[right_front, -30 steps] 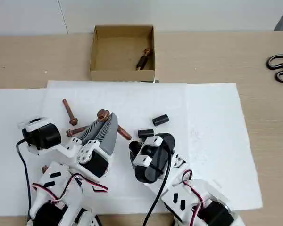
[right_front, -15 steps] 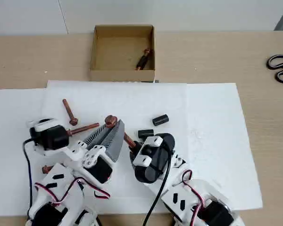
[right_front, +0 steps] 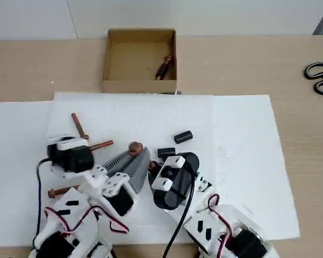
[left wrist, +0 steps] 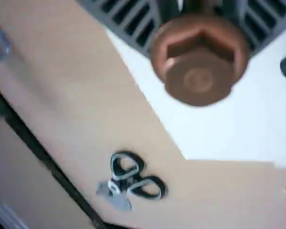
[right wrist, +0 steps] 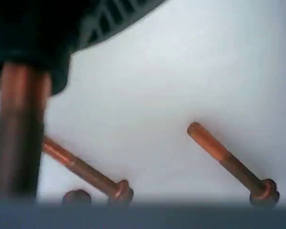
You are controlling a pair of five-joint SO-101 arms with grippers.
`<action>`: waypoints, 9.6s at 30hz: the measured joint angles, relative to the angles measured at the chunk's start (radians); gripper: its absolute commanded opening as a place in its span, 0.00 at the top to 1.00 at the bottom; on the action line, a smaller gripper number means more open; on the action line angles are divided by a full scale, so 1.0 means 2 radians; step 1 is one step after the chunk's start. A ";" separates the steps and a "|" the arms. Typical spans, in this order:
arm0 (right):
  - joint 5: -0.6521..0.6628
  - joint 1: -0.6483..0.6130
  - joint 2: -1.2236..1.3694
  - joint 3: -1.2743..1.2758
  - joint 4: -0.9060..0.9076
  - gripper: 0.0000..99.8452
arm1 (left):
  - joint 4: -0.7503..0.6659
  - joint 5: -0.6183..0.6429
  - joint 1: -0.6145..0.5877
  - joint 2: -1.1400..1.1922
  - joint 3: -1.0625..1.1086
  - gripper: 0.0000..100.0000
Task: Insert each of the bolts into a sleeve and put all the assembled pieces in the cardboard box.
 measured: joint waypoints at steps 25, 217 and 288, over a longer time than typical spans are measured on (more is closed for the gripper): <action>0.038 0.000 0.001 0.001 -0.026 1.00 | 0.061 -0.048 0.030 0.000 -0.002 0.84; 0.364 0.141 0.911 -0.598 0.273 0.91 | -0.017 -0.245 -0.298 0.000 0.217 0.99; 0.334 0.121 0.930 -0.443 0.119 0.99 | -0.017 -0.245 -0.298 0.000 0.217 0.99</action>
